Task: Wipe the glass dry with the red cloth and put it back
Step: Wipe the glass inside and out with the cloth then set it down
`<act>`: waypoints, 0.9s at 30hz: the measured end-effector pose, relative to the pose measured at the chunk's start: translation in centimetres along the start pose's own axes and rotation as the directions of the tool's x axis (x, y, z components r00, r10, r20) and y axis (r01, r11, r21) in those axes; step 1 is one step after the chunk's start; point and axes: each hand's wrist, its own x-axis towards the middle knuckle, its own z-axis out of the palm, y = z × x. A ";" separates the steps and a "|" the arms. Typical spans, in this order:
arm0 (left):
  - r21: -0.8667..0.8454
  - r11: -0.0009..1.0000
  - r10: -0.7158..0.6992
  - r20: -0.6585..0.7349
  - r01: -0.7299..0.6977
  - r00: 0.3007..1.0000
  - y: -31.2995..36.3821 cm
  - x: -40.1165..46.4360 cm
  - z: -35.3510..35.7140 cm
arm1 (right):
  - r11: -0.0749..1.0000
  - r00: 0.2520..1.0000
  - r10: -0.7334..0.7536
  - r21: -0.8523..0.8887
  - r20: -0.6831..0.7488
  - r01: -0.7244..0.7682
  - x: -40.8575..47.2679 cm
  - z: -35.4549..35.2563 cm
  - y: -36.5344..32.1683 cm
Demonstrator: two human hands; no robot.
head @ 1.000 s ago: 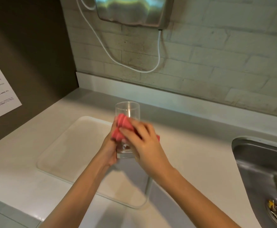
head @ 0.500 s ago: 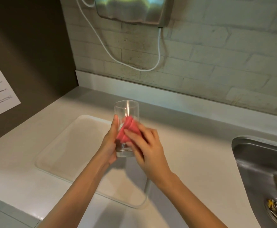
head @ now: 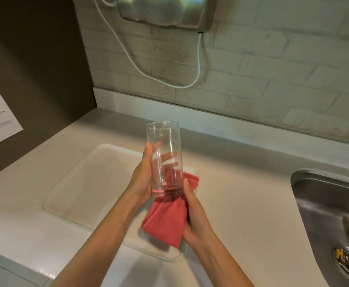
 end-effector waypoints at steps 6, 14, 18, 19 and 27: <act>0.238 0.971 0.045 -0.067 -0.028 0.997 0.1 -0.2 0.5 | 0.992 0.994 -0.104 -0.076 -0.033 0.102 0.0 -0.1 -0.4; 0.300 0.954 0.070 -0.196 -0.008 0.978 0.9 -1.6 0.8 | 0.827 0.936 -0.352 -0.460 0.023 0.323 -1.1 1.3 -0.9; 0.090 0.995 0.069 -0.320 -0.042 0.945 1.3 -1.0 0.2 | 0.706 0.943 -0.319 -0.638 0.099 0.306 -1.8 2.1 -1.3; 0.034 0.999 0.035 -0.311 -0.026 0.950 1.3 -0.7 -0.1 | 0.669 0.944 -0.306 -0.679 0.121 0.304 -2.0 2.4 -1.3; -0.316 0.947 -0.118 -0.178 0.057 0.977 1.3 -0.1 -0.6 | -0.094 0.705 -0.468 -0.823 0.533 0.560 -2.2 2.0 -0.1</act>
